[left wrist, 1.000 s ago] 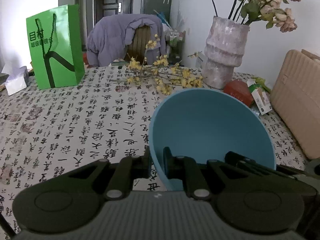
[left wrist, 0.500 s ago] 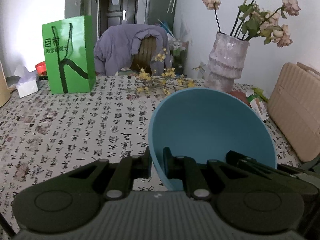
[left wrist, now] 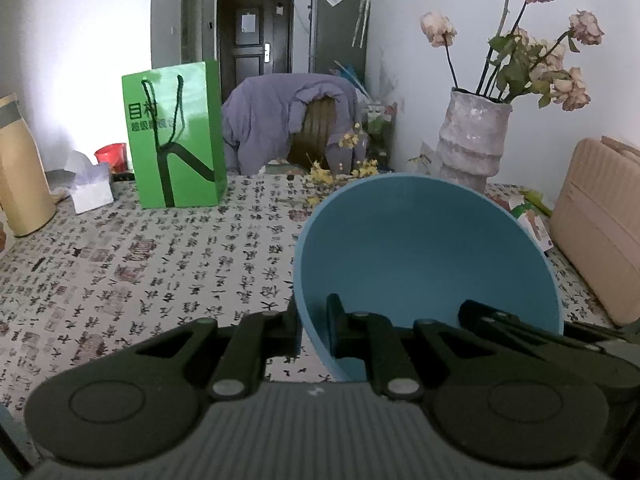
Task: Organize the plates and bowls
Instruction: 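Carry the held blue bowl toward the stacked bowls beside the black bag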
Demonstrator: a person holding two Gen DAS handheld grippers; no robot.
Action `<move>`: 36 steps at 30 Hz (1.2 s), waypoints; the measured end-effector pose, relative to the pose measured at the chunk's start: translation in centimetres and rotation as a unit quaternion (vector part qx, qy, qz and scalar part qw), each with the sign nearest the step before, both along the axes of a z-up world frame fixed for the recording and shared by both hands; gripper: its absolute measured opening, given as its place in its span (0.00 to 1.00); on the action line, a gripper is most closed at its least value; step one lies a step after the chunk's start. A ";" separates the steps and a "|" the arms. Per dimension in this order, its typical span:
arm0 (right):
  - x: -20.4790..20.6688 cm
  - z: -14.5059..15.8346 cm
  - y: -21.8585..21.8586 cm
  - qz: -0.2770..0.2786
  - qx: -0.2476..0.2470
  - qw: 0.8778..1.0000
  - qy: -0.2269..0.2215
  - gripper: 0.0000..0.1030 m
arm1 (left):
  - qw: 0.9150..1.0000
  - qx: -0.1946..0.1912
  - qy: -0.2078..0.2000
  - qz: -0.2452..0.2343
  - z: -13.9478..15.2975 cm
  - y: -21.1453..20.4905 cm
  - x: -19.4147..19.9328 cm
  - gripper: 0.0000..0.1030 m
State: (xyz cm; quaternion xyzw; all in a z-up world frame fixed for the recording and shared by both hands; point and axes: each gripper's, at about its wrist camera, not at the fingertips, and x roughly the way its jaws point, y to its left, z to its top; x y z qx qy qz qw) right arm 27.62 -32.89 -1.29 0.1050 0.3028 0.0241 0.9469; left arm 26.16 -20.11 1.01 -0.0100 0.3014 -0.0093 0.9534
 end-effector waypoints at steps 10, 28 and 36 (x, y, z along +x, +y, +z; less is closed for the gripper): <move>-0.8 0.8 1.2 0.009 -0.003 1.000 -0.005 0.18 | 1.000 -0.002 -0.008 0.009 0.8 1.2 -1.3 0.11; -3.1 2.0 5.1 0.032 -0.019 0.999 -0.017 0.18 | 0.999 -0.017 -0.012 0.031 1.3 5.2 -4.3 0.11; -3.9 2.6 7.1 0.047 -0.026 0.998 -0.023 0.18 | 0.999 -0.024 -0.014 0.046 1.4 7.5 -5.5 0.11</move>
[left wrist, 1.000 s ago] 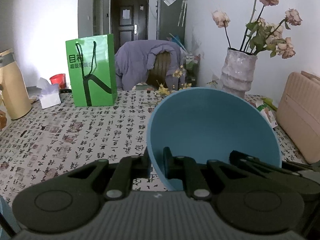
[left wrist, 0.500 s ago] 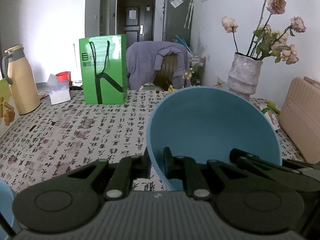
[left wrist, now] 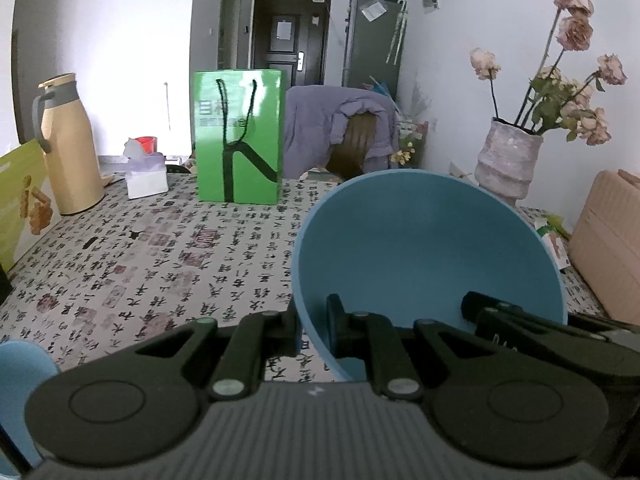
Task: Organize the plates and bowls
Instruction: 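Carry the held blue bowl toward the stacked bowls beside the black bag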
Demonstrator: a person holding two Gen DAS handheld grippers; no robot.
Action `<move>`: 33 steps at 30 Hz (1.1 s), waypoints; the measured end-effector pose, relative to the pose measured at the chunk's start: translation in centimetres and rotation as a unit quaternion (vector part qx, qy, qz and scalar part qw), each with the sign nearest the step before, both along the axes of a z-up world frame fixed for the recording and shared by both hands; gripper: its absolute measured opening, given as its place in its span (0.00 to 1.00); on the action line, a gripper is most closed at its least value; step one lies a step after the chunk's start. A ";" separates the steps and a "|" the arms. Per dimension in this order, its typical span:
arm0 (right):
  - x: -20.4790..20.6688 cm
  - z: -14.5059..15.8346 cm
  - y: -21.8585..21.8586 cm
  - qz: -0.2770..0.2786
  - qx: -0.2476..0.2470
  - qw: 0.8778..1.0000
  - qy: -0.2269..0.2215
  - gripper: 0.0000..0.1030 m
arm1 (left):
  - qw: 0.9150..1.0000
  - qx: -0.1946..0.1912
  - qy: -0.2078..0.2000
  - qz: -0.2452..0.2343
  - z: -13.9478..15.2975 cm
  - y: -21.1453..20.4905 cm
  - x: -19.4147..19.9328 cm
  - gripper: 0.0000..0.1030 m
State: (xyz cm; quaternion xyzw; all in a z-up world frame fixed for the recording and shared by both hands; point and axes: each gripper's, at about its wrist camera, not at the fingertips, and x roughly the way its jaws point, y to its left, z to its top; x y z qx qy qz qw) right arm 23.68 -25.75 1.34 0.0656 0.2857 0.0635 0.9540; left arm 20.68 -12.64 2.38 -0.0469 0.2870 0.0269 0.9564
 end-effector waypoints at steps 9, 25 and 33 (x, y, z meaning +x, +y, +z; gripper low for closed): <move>-0.9 0.4 2.4 0.014 -0.008 1.000 -0.004 0.18 | 1.000 -0.009 -0.006 0.015 0.3 2.5 -1.3 0.11; -2.3 0.8 8.2 0.054 -0.013 0.998 -0.009 0.18 | 0.998 -0.015 -0.011 0.053 0.5 8.0 -3.6 0.11; -2.9 0.9 11.0 0.073 -0.015 0.997 -0.011 0.18 | 0.997 -0.016 -0.008 0.073 0.5 10.5 -4.5 0.11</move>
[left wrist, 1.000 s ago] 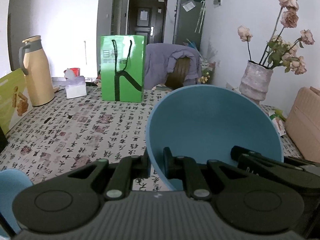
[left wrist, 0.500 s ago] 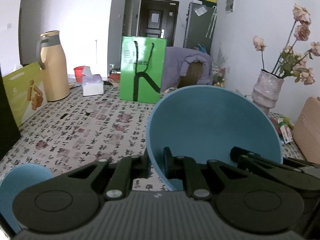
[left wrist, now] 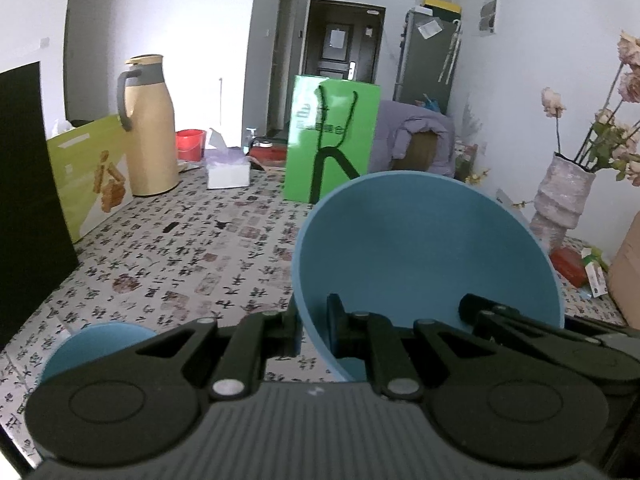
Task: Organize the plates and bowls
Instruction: 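Carry the held blue bowl toward the stacked bowls beside the black bag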
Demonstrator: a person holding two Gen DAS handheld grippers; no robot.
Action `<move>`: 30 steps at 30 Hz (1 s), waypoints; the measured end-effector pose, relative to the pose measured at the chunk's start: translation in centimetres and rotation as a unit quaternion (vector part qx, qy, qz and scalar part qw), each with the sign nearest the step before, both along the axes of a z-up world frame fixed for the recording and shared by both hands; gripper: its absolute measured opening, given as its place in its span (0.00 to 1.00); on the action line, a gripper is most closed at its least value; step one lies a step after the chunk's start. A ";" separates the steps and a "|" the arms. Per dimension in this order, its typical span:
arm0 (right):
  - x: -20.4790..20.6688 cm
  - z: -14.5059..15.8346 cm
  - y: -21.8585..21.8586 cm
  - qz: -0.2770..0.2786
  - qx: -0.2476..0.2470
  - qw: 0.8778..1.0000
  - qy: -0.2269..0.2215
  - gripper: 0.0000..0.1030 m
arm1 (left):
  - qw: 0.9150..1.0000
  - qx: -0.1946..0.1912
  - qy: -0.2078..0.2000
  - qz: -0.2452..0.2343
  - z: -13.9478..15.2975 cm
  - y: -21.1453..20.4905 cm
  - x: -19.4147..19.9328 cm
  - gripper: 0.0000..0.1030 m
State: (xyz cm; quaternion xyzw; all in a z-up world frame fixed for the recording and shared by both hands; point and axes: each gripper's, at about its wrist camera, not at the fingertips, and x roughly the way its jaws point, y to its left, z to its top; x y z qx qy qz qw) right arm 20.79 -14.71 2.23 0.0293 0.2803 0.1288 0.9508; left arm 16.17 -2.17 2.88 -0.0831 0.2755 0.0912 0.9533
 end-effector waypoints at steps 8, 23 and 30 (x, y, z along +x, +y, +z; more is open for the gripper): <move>-0.5 0.1 2.4 0.024 0.000 1.000 0.002 0.18 | 1.000 0.000 0.000 0.022 0.2 2.3 -1.1 0.11; -1.5 0.3 6.9 0.060 -0.001 0.998 0.003 0.18 | 0.998 -0.007 -0.003 0.058 0.6 6.6 -3.0 0.11; -1.8 0.2 8.8 0.078 -0.001 0.997 0.007 0.18 | 0.997 -0.009 -0.002 0.075 0.4 8.4 -3.8 0.11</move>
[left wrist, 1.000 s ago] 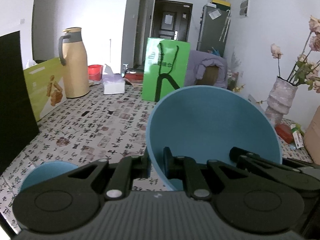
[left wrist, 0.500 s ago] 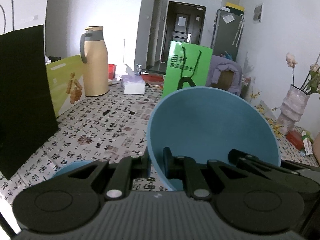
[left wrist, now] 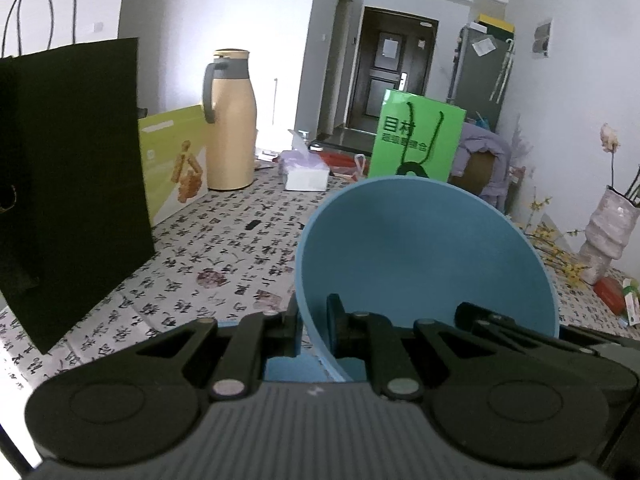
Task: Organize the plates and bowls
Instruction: 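Carry the held blue bowl toward the stacked bowls beside the black bag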
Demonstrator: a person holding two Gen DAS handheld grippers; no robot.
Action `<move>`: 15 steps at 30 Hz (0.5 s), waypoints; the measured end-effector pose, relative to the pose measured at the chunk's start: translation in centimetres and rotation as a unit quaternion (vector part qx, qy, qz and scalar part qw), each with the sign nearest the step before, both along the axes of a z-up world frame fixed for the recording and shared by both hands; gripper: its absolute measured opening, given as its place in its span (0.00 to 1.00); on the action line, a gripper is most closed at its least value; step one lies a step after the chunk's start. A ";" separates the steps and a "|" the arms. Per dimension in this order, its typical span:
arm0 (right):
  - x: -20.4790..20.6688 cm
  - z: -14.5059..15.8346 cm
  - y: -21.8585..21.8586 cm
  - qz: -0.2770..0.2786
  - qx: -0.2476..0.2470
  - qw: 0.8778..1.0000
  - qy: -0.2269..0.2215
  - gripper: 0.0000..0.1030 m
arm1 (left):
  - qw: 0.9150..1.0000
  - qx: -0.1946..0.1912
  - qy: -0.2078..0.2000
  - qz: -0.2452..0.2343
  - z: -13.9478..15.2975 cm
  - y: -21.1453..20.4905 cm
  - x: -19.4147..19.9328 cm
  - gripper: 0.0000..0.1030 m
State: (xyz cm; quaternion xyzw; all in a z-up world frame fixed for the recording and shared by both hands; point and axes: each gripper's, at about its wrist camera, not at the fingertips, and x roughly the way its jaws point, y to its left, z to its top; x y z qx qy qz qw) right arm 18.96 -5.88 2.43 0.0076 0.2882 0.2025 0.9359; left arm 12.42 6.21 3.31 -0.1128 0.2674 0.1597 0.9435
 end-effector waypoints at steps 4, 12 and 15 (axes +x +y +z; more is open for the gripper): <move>-0.1 -0.2 1.1 0.009 -0.001 1.000 0.003 0.18 | 1.000 -0.002 0.001 0.008 -0.2 1.0 -0.4 0.11; -0.5 -0.6 3.0 0.029 -0.002 1.000 0.009 0.18 | 1.000 -0.006 0.002 0.024 -0.5 2.8 -1.3 0.11; -0.7 -0.8 3.7 0.035 -0.004 0.999 0.011 0.18 | 0.999 -0.006 0.004 0.032 -0.7 3.4 -1.7 0.11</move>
